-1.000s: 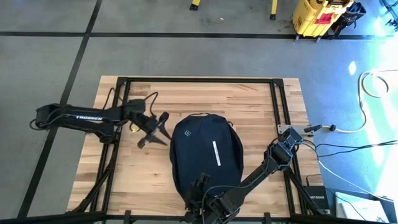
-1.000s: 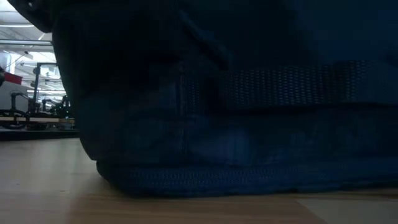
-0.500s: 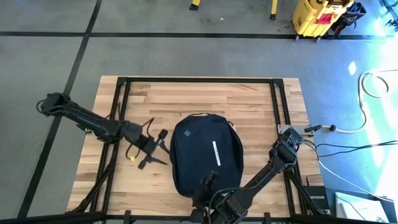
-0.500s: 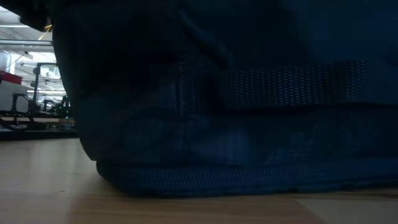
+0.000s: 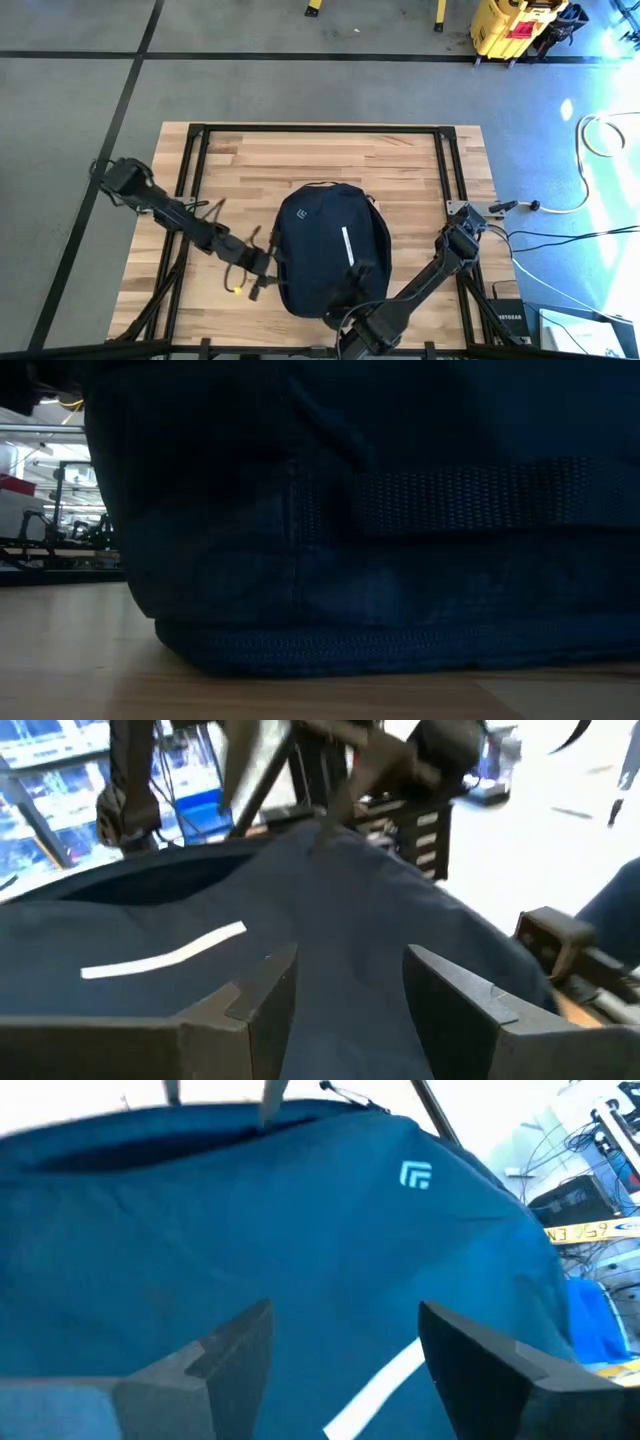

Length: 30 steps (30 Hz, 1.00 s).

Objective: Unpack backpack
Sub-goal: Open the black backpack

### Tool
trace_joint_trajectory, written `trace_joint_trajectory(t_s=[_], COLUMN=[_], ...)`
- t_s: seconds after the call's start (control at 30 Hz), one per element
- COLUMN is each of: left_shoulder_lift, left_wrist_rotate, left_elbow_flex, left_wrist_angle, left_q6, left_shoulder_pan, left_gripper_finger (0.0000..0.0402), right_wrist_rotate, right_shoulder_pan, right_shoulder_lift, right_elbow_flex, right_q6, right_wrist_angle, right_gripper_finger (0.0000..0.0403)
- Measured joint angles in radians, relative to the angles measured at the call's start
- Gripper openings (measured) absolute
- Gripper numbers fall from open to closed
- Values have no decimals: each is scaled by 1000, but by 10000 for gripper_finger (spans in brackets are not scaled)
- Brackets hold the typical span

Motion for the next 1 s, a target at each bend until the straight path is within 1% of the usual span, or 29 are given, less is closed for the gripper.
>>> trace_joint_trajectory(t_s=[0.13,0.23,0.33,0.43,0.53,0.63,0.73,0.83,0.9,1.0], left_shoulder_lift=[82,133,175,197,217,237,267,290,309,358], left_wrist_rotate=[1,-4,-60,-139,-238,-282,-373,-453,-473,-481], left_elbow_flex=[71,128,188,253,316,377,448,528,579,637], left_wrist_angle=[-4,-6,-17,-57,-132,-211,-281,-408,-495,-578], left_q6=[10,55,79,56,34,28,10,-48,-120,-213], left_shoulder_pan=[-13,-39,-61,-81,-112,-152,-196,-231,-248,-263], left_gripper_finger=[166,166,166,166,166,166,166,166,166,166], right_wrist_rotate=[-2,24,26,25,19,5,-26,-49,-68,-80], right_shoulder_pan=[1,1,1,1,9,17,23,30,36,43], right_shoulder_lift=[-27,-59,-77,-88,-97,-96,-96,-96,-96,-95], right_elbow_flex=[0,0,0,-1,-1,-1,-2,-2,-2,-2], right_q6=[-33,-65,-84,-87,-91,-102,-121,-129,-140,-146], right_wrist_angle=[-36,-36,-36,-36,-35,-35,-36,-35,-36,-36], right_gripper_finger=[232,232,232,232,232,232,232,232,232,232])
